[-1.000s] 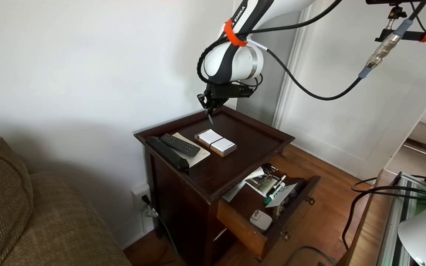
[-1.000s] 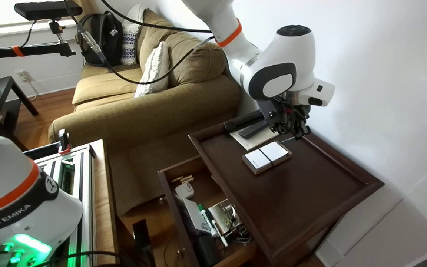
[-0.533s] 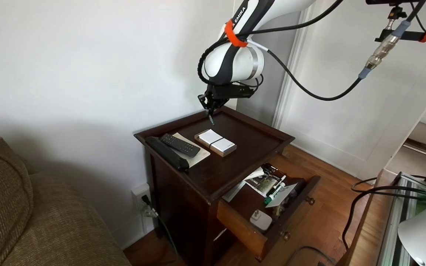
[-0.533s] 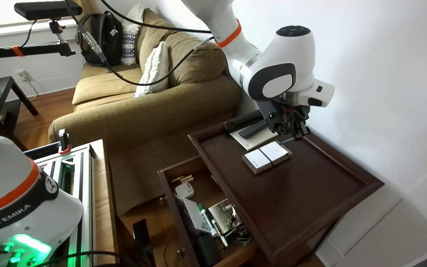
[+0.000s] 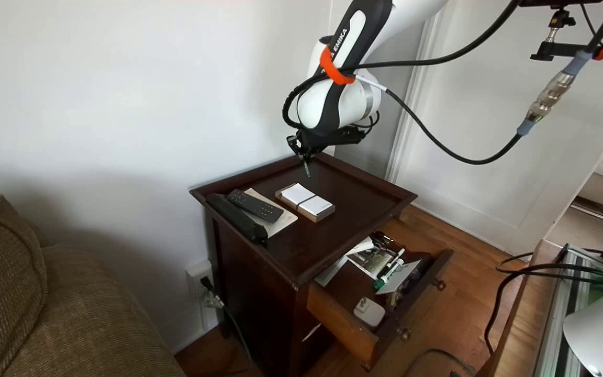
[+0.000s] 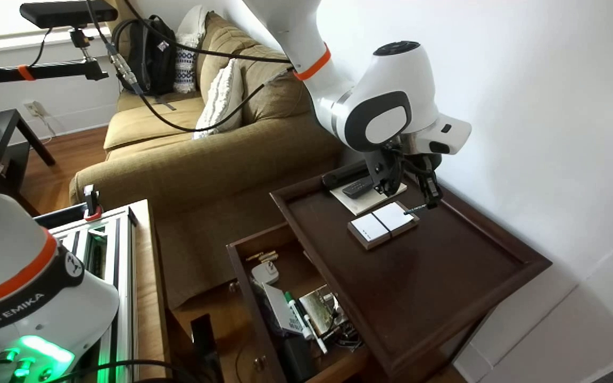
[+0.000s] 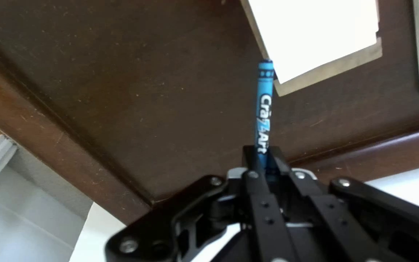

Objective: Use the marker to write on the paper

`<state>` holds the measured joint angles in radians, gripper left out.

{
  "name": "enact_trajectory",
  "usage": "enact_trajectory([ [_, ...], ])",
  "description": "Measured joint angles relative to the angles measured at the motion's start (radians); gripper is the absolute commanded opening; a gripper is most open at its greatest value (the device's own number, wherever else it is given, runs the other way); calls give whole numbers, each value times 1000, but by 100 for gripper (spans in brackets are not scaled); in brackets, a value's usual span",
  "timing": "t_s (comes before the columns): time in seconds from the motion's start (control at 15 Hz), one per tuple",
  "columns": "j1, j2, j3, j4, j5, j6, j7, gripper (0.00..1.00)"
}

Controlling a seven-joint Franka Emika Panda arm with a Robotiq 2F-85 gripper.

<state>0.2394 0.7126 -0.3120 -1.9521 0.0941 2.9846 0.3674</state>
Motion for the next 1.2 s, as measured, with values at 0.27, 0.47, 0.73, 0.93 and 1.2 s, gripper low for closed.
enact_trajectory([
  [0.27, 68, 17, -37, -8, 2, 20, 84, 3],
  [0.47, 88, 31, -41, -10, 3, 21, 105, 3],
  [0.73, 135, 66, -90, -14, 2, 21, 141, 3],
  [0.93, 199, 91, -160, -15, 2, 21, 179, 3],
  [1.2, 278, 119, -227, -14, 2, 21, 234, 3],
])
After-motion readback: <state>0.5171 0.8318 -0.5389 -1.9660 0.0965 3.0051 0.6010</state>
